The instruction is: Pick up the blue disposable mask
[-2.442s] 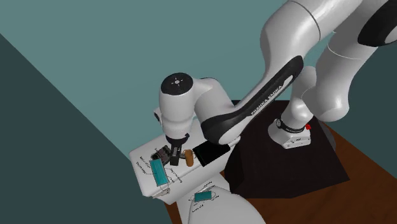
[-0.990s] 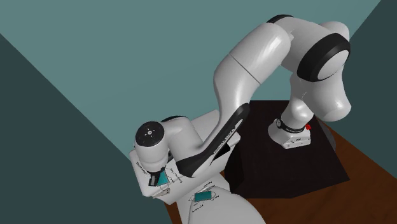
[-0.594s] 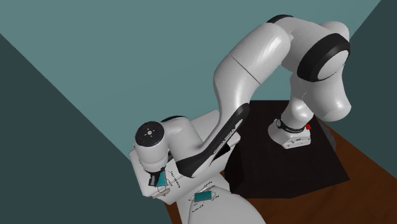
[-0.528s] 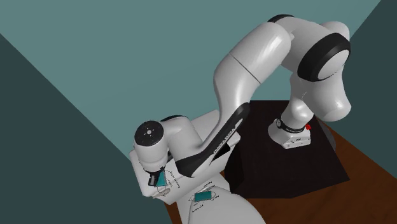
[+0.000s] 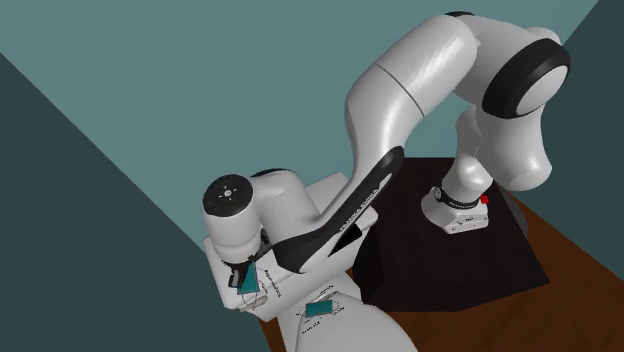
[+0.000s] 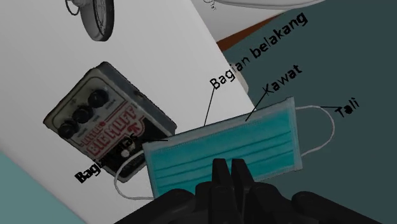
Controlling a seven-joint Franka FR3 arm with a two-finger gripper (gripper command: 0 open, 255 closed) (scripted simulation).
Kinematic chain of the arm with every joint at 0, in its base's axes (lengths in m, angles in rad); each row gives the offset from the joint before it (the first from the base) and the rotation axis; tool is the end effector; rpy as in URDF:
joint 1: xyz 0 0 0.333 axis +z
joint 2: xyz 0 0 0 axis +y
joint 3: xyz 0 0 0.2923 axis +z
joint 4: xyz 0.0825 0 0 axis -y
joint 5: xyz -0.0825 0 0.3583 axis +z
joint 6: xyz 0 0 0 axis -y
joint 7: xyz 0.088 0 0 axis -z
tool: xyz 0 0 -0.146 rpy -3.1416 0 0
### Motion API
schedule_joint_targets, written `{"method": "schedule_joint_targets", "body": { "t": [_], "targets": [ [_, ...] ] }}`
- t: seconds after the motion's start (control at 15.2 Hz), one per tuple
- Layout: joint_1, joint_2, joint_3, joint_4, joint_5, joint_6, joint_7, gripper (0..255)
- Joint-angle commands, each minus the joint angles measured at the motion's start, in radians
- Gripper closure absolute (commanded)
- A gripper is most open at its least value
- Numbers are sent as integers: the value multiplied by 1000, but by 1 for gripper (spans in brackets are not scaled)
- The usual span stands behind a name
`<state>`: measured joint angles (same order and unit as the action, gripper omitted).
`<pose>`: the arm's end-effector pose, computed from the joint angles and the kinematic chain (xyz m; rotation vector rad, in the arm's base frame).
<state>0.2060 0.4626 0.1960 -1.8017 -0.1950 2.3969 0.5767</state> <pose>0.5942 0.2379 0.2642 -3.1125 0.1043 -0.2409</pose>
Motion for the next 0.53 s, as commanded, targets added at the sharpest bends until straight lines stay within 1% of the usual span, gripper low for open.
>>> {"method": "schedule_joint_targets", "body": {
  "t": [0.0, 0.33, 0.46],
  "targets": [
    [-1, -12, 3, 8, 5, -21, -4, 255],
    [-5, -47, 10, 27, 18, -73, -14, 255],
    [-6, -48, 10, 28, 19, -75, -15, 255]
  ]
}}
